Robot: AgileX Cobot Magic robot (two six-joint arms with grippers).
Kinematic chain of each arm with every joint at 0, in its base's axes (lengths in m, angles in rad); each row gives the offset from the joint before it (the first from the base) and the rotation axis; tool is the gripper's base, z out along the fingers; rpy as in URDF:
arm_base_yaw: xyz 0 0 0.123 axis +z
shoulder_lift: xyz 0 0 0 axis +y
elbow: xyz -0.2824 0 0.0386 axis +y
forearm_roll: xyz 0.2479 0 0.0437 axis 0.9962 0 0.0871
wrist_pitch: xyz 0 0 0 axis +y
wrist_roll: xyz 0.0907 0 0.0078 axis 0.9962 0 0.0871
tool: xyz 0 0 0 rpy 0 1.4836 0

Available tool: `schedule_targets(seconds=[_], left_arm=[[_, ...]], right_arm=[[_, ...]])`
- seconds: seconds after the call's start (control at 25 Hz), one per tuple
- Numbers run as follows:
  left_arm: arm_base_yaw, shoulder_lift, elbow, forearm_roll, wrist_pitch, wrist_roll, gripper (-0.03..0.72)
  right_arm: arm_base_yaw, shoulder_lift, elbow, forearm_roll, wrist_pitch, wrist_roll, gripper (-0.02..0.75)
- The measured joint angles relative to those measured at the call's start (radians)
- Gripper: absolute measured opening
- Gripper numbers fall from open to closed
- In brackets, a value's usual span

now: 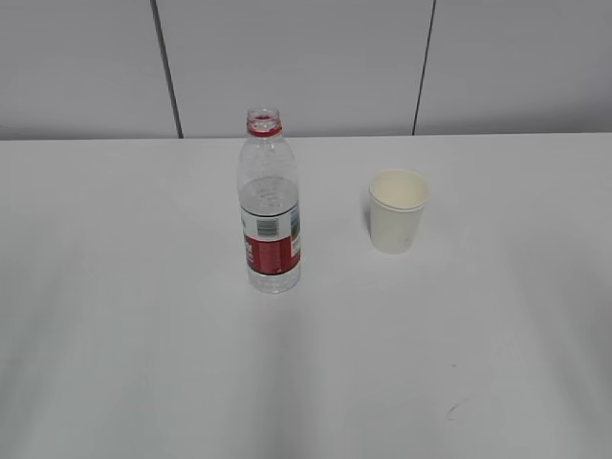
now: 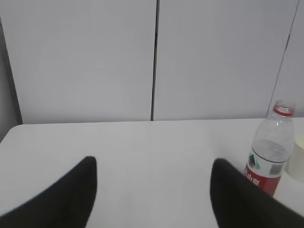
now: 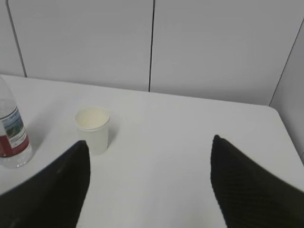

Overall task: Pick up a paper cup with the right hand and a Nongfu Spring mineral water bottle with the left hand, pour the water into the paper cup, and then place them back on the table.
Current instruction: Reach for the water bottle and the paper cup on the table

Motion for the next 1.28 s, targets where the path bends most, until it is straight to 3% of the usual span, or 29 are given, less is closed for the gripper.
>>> schedule_targets(seconds=[1.12, 1.28], left_arm=[[0.000, 0.623, 0.018, -0.007, -0.574, 0.020, 0.460], [-0.027, 0.717, 0.018, -0.011, -0.662, 0.020, 0.460]], right_arm=[[0.000, 0.547, 0.016, -0.018, -0.637, -0.030, 0.590], [0.000, 0.640, 0.016, -0.025, -0.707, -0.030, 0.590]])
